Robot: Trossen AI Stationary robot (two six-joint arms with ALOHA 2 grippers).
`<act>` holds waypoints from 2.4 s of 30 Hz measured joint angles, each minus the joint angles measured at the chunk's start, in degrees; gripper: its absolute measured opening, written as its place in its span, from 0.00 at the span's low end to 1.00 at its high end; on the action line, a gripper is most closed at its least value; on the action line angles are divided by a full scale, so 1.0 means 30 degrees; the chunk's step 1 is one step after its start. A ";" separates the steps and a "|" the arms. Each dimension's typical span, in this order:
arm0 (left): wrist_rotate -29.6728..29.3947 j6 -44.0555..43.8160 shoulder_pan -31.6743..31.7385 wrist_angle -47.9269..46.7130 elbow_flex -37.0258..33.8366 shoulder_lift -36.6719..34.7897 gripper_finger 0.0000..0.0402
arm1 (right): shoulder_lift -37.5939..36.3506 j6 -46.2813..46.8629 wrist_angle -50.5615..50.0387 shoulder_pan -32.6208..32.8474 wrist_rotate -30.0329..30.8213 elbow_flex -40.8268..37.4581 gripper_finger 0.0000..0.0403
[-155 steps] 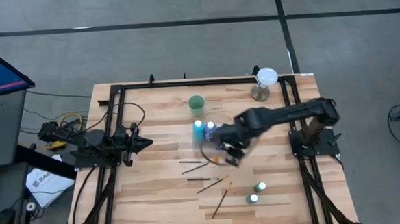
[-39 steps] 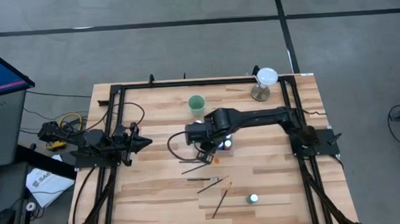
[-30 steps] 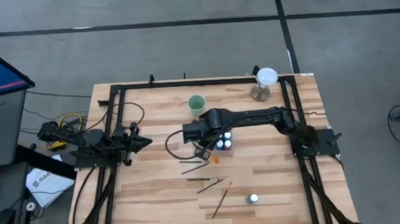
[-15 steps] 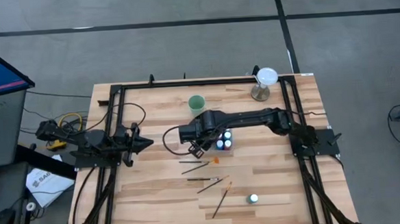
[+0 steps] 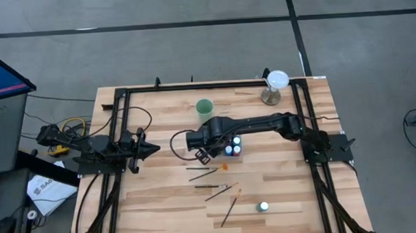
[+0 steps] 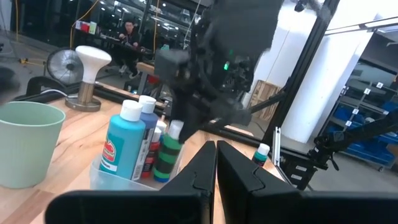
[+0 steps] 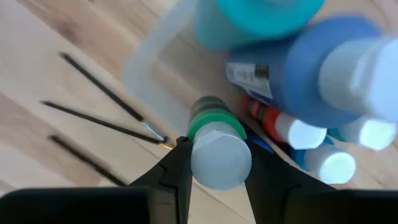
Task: Pick & Place Paint Supplies
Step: Put the green paint bottle into the transparent bin, then put the light green paint bottle into the transparent bin
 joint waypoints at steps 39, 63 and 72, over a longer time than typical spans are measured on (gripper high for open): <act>0.0058 0.0002 0.0000 0.0207 -0.0007 0.0000 0.02 | -0.2656 -0.2120 0.1859 0.0099 -0.0160 -0.3258 0.60; 0.0000 -0.0005 0.0000 0.0516 -0.0015 0.0007 0.02 | -0.6857 -0.0110 -0.0945 1.1236 -0.3060 -0.3309 0.72; 0.0015 0.0000 0.0000 0.0550 -0.0015 0.0007 0.02 | -0.5338 -0.1054 -0.0948 1.3105 -0.0940 -0.3313 0.75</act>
